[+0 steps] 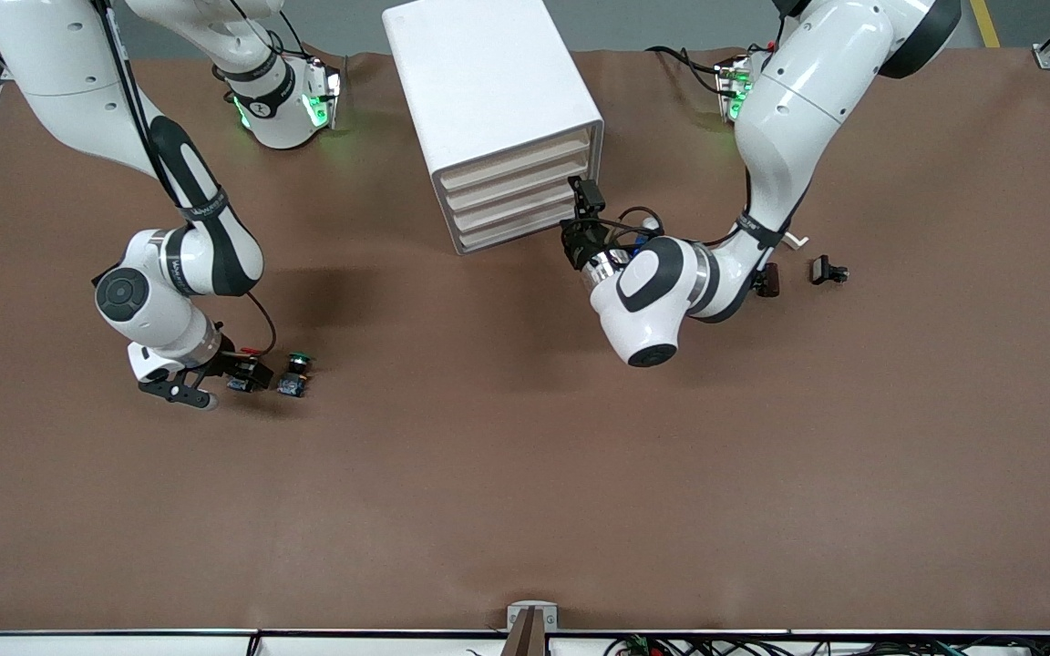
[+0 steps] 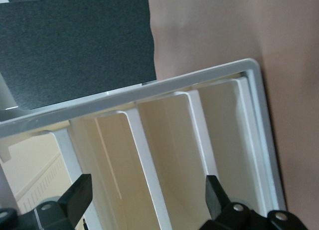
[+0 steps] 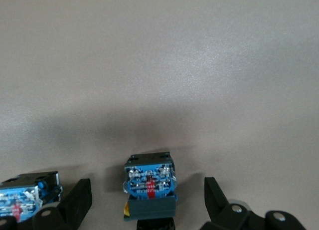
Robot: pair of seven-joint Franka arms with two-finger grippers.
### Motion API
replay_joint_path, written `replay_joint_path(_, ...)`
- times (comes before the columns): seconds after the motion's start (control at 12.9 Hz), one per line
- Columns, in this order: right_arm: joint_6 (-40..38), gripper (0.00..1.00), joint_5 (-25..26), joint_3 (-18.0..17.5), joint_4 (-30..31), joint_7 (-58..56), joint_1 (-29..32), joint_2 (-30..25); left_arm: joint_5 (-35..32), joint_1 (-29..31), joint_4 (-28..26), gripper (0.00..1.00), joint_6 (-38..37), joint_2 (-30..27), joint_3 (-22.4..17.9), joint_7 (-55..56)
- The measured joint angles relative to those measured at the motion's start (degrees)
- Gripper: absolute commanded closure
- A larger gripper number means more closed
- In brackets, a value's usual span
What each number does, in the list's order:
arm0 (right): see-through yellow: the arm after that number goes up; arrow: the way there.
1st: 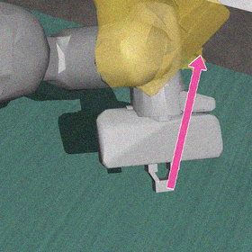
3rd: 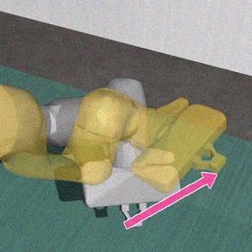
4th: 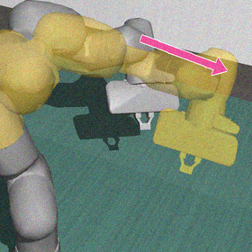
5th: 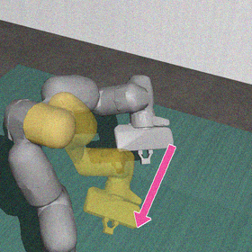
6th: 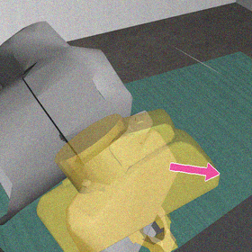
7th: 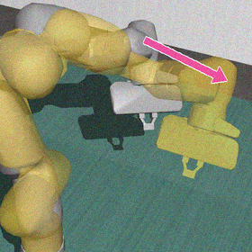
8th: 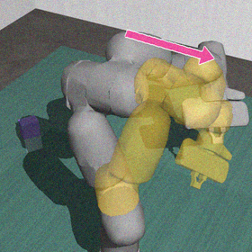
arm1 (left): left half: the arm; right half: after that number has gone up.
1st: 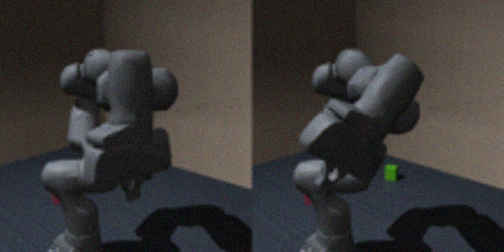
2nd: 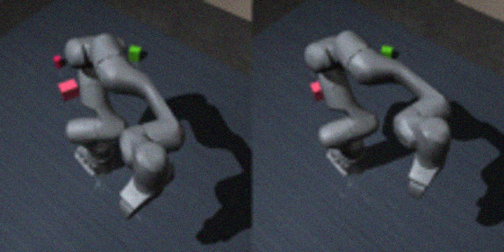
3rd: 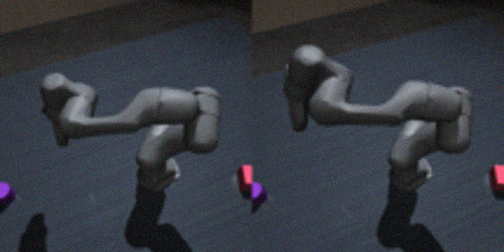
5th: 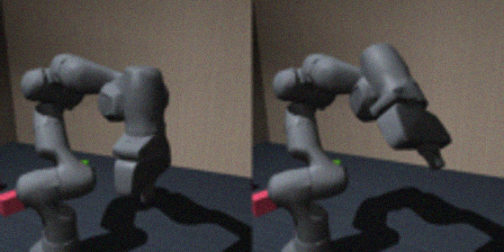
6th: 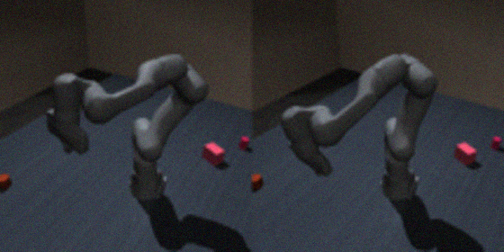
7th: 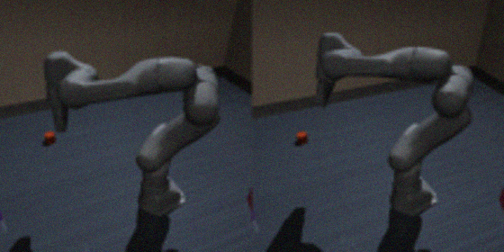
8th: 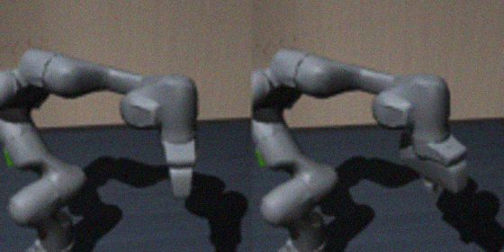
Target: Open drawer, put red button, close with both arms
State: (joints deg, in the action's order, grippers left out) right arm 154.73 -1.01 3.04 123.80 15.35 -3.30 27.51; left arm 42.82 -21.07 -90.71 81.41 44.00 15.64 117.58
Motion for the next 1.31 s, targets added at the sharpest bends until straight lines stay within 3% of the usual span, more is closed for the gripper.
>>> replay_joint_path(0.08, 0.0, 0.0, 0.0, 0.0, 0.04, 0.02, 0.0, 0.0, 0.59, -0.18, 0.0, 0.16, -0.23, 0.32, 0.0, 0.76)
replay_joint_path(0.15, 0.0, 0.07, 0.0, 0.0, 0.06, 0.04, 0.0, 0.0, 1.38, -0.31, 0.0, 0.26, -0.37, 0.7, 0.0, 1.36)
replay_joint_path(0.23, 0.0, 0.99, 0.0, 0.0, 0.07, 0.06, 0.0, 0.0, 1.82, -0.51, -0.01, 0.35, -0.46, 1.11, 0.01, 1.66)
replay_joint_path(0.77, -0.05, 1.0, 0.0, -0.06, 0.49, 1.69, 0.0, -0.02, 3.86, -2.04, -0.54, 0.38, -0.77, 4.59, 0.21, 4.06)
replay_joint_path(1.08, -0.05, 1.0, 0.0, -0.06, 0.49, 1.99, 0.0, -0.02, 3.87, -2.43, -2.23, 0.57, -1.28, 4.65, 2.6, 5.32)
replay_joint_path(1.31, -0.05, 1.0, 0.0, -0.06, 0.49, 2.02, 0.0, -0.02, 3.87, -3.18, -2.76, 0.79, -1.58, 4.65, 3.6, 5.95)
